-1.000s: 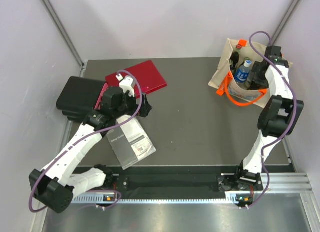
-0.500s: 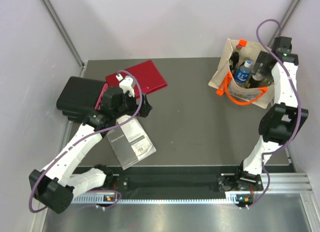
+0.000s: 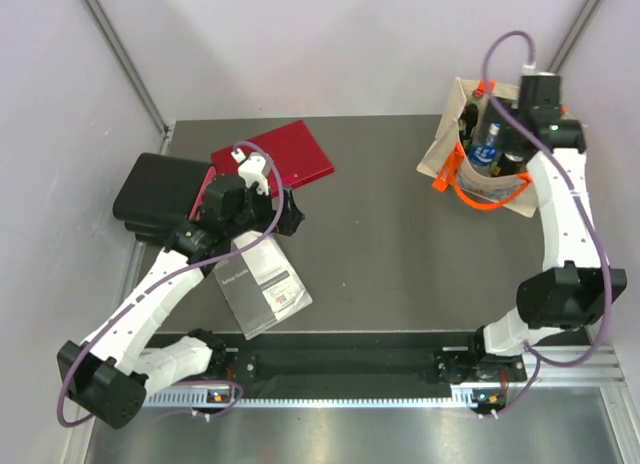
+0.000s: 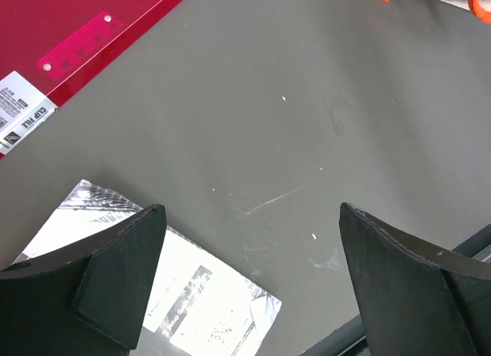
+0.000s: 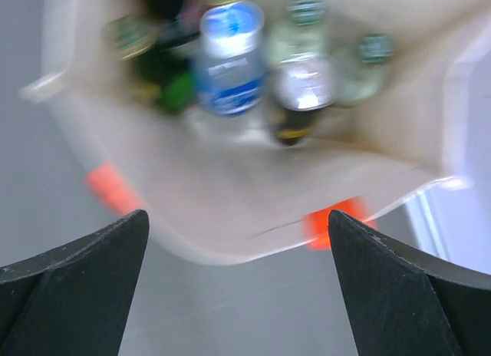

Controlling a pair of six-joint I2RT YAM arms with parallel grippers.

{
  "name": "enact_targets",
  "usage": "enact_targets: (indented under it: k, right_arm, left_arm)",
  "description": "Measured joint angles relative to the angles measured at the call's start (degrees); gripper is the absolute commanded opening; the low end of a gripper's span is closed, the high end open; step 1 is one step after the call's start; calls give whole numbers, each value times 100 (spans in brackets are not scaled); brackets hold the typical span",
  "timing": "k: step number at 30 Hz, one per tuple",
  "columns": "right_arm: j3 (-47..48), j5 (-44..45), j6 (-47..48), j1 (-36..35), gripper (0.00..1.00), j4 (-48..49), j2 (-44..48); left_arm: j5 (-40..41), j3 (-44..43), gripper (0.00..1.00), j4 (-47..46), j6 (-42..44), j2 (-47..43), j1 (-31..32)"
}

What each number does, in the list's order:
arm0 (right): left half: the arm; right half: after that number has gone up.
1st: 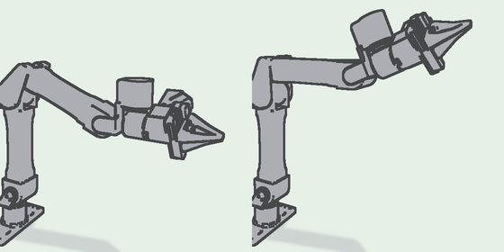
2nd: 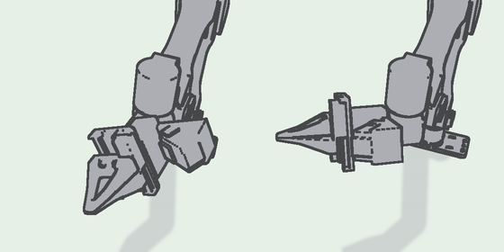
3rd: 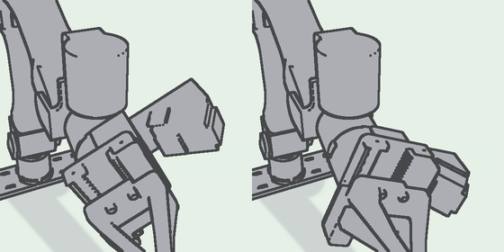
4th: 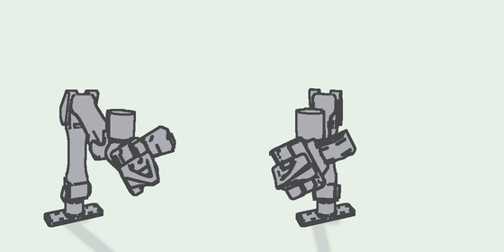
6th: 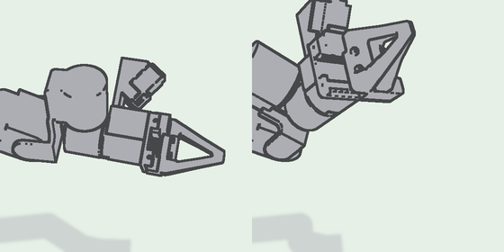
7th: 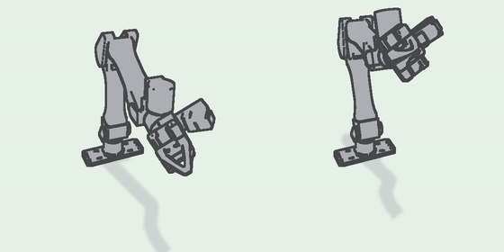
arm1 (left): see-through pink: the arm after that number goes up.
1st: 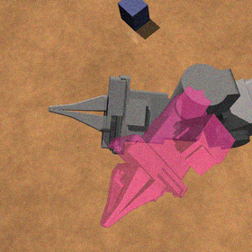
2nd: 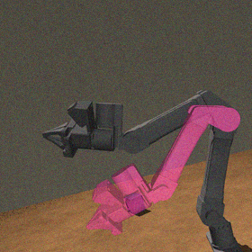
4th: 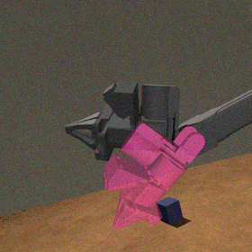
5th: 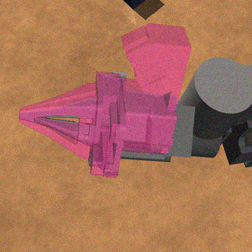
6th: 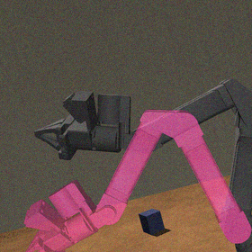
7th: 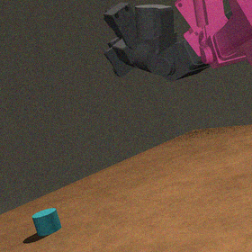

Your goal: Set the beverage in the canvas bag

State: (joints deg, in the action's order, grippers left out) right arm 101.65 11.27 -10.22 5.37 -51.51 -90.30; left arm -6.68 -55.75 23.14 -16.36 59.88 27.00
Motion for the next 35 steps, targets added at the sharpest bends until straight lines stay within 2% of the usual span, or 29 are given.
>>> enact_targets:
  k: [5,9,16,24,29,35]
  right_arm:
    - [-612,59,-9,-1419,100,133,741]
    - [-1486,83,-350,-1895,100,474,1639]
    - [-2378,57,-925,-2057,100,549,2900]
    - [-3167,-223,-999,-2059,100,608,4122]
    - [-3353,-562,-997,-2061,100,774,4579]
    - [-3880,-922,-994,-2061,100,977,4962]
  left_arm:
    - [-44,57,99,-42,0,-28,0]
    - [-136,114,99,-109,0,-85,0]
    - [-404,-20,99,-243,-92,-177,0]
    - [-979,-466,99,-463,-522,-656,0]
    - [-1176,-444,99,-756,-761,-1075,0]
    - [-1191,-256,99,-769,-756,-1134,0]
